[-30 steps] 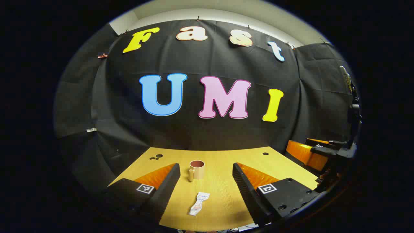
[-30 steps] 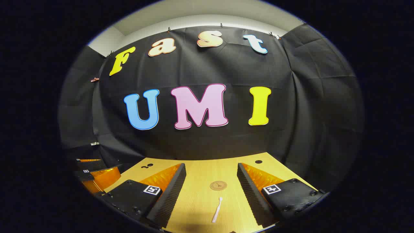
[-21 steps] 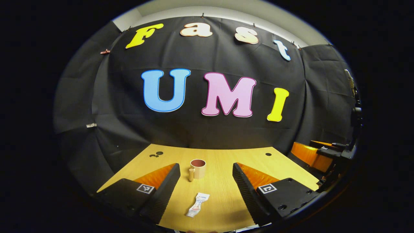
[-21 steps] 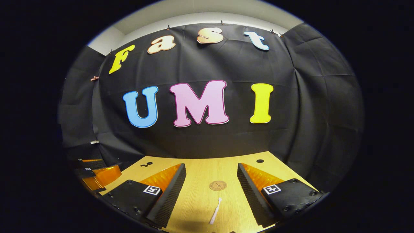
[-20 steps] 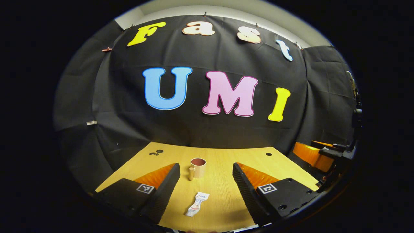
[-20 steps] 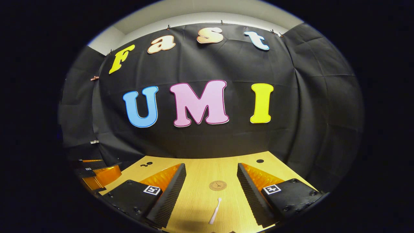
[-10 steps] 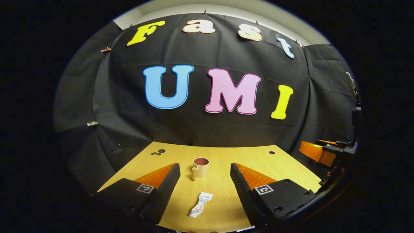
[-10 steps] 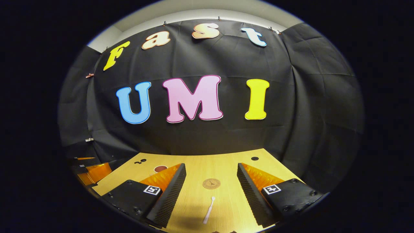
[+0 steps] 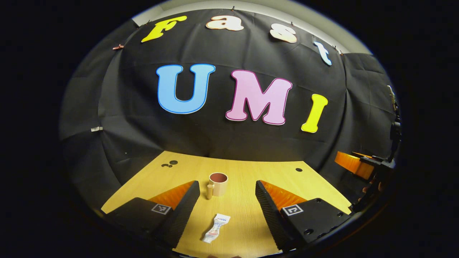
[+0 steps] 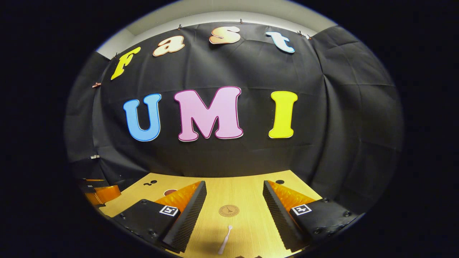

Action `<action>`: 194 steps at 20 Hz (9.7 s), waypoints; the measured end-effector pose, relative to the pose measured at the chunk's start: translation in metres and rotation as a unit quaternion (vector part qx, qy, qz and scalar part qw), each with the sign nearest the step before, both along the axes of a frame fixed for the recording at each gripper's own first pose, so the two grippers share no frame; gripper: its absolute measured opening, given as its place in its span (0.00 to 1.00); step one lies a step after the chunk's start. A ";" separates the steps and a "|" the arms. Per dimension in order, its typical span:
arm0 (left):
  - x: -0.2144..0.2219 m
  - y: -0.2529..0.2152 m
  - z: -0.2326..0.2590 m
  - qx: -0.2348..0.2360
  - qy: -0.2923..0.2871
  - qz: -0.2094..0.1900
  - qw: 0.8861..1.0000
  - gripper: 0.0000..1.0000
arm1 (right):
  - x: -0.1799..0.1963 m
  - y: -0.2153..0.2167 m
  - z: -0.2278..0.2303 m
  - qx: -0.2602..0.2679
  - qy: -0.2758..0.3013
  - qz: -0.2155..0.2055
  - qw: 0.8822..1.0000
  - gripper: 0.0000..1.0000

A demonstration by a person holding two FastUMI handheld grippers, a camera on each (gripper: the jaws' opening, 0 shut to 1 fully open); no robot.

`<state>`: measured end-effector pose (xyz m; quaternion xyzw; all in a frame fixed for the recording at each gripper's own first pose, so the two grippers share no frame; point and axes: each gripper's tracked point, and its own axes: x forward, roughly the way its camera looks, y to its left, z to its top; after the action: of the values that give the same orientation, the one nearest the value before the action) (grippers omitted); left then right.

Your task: Put the toothbrush and toothpaste on the desktop into the cup, then pick up the cup and place it on the coaster on the desktop.

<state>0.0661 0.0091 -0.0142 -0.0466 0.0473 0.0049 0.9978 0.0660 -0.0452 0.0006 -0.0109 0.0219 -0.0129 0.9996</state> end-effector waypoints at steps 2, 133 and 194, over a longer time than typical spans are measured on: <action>0.009 0.001 -0.004 0.003 0.005 0.005 1.000 0.97 | 0.007 0.000 -0.003 -0.001 0.004 0.008 1.000 0.97; 0.278 0.036 -0.005 -0.067 -0.035 0.030 0.997 0.21 | 0.067 0.021 -0.222 0.067 0.376 0.129 0.915 0.05; 0.055 0.082 -0.175 -0.047 0.124 0.087 0.987 0.97 | 0.283 0.241 -0.166 0.168 0.148 0.228 0.948 0.05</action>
<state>0.1211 0.0912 -0.1897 -0.0961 0.1664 0.0955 0.9767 0.3490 0.1958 -0.1657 0.1502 0.1685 0.2209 0.9488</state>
